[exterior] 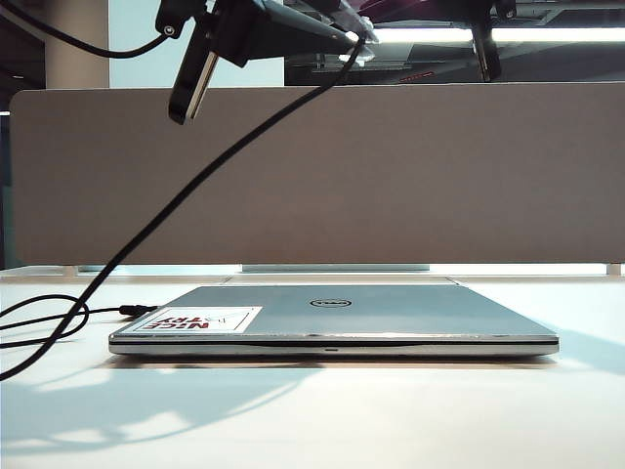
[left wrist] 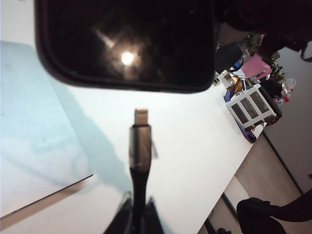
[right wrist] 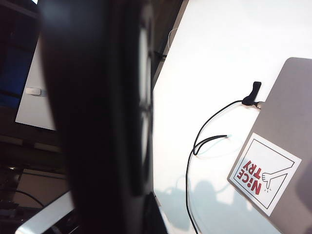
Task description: Pick up the charging cable and the phone, plug the charging cable into the charging port on the phone, and finally place them back on the table.
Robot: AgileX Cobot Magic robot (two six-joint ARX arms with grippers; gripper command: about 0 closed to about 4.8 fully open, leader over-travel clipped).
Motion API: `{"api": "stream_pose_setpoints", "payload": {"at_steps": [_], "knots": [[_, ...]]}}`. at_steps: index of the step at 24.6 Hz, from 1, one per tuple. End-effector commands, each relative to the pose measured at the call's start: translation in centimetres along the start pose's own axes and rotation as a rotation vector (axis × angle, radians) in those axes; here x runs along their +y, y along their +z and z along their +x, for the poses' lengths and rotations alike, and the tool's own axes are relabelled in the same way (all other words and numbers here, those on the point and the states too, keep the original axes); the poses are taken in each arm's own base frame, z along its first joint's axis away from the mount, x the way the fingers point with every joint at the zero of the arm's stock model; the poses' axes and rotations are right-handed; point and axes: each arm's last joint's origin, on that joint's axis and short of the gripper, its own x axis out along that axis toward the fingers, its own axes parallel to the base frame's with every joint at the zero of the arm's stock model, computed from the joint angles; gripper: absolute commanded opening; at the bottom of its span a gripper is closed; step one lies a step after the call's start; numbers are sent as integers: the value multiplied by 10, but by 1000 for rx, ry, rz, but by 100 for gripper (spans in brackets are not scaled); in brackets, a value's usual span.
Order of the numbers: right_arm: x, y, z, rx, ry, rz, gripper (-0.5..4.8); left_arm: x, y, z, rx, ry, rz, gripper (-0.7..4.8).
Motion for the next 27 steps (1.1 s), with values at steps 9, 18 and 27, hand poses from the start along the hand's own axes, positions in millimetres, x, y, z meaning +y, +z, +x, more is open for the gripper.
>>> {"api": "stream_pose_setpoints", "payload": {"at_steps": [9,18,27], "knots": [[5,-1,-3,11,5,-49,-5,-3,3,-1,-20,-19,4,-6],[5,-1,-3,11,5,-44,-5,-3,3,-1,-19,-19,4,-6],[4,-1,-3,3,-6,-30,-5,0,0,2,-3,-3,11,-6]]}}
